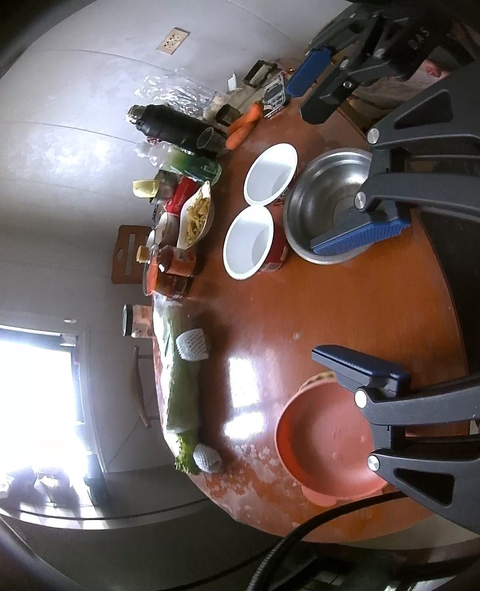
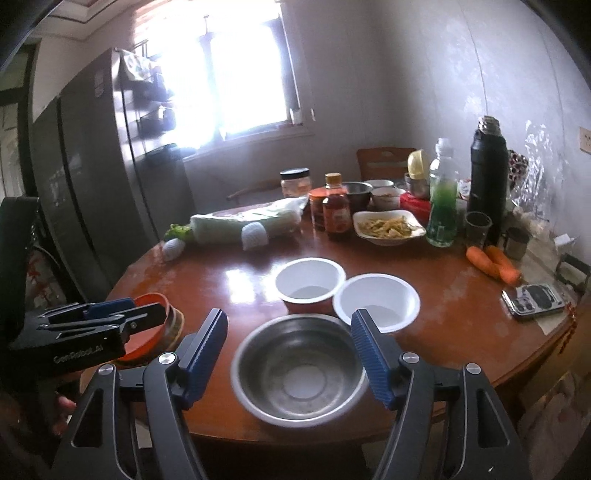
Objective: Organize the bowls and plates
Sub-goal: 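Move both grippers to the large steel bowl, then grasp the steel bowl rim with both grippers and lift it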
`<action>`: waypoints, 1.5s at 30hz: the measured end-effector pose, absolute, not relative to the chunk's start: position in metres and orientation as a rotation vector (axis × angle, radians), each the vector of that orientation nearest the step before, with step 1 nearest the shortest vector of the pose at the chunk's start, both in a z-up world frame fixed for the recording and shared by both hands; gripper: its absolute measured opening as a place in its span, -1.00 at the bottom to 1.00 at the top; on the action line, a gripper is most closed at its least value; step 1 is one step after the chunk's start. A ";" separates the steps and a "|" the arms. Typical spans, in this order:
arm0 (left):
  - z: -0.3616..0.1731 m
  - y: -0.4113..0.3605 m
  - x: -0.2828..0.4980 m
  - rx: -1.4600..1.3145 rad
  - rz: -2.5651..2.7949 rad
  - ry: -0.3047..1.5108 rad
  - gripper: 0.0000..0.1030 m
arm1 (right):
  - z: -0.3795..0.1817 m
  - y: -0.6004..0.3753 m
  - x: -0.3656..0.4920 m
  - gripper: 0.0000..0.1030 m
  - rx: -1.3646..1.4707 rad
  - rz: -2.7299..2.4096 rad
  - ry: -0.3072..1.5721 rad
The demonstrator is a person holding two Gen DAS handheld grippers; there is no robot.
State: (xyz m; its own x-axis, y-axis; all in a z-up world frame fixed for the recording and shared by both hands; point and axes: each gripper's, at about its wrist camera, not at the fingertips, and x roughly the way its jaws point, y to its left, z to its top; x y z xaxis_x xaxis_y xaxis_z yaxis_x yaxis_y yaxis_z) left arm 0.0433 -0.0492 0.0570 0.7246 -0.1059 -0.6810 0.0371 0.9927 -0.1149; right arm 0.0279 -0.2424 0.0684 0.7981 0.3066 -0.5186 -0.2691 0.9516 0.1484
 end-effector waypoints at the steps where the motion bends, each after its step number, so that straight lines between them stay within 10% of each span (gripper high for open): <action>1: 0.055 -0.052 0.045 -0.098 -0.083 0.761 -0.01 | 0.067 -0.245 0.030 0.39 0.066 0.303 0.572; 32: -0.030 -0.105 0.106 -0.067 -0.095 0.952 -0.01 | -0.030 -0.279 0.088 0.39 0.070 0.250 0.818; 45: -0.049 -0.116 0.115 -0.072 -0.129 0.991 -0.12 | -0.039 -0.271 0.093 -0.12 0.047 0.284 0.821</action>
